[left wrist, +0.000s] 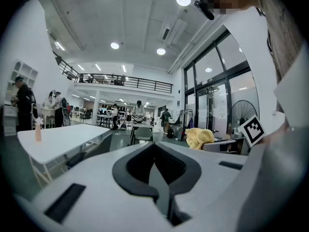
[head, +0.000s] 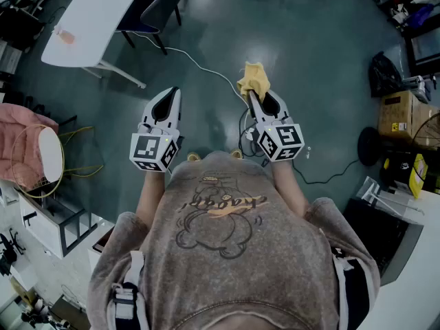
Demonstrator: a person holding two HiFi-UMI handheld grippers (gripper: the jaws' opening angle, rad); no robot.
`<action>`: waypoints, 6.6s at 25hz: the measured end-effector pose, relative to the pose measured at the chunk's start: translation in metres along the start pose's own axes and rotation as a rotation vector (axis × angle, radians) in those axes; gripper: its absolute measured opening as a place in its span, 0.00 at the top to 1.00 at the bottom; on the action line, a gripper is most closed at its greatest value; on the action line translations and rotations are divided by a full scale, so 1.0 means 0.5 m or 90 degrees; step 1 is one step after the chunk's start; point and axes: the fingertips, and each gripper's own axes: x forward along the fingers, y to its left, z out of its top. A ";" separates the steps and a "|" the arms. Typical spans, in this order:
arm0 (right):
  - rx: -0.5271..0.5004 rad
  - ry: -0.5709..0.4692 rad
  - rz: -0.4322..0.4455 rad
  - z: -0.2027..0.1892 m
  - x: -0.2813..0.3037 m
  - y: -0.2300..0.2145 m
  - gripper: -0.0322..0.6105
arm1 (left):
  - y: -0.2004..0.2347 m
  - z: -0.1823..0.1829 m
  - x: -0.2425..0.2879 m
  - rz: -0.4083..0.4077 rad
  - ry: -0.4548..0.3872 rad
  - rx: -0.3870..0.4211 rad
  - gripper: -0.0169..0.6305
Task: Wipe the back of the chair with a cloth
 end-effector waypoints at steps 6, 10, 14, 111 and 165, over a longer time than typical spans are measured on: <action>0.032 -0.018 0.018 -0.003 -0.016 -0.018 0.79 | -0.027 0.006 0.013 0.002 0.011 0.013 0.96; 0.036 -0.013 0.031 -0.004 -0.042 -0.057 0.79 | -0.064 -0.007 0.037 0.013 0.011 0.006 0.96; 0.034 0.005 0.041 -0.024 -0.075 -0.121 0.79 | -0.105 -0.020 0.070 0.035 0.003 -0.003 0.96; -0.022 0.024 0.428 -0.316 1.319 -0.583 0.79 | 0.626 -0.545 1.049 0.286 -0.029 -0.061 0.96; -0.157 -0.131 0.547 -0.096 1.572 -0.354 0.80 | 0.569 -0.752 0.932 0.284 -0.054 -0.043 0.96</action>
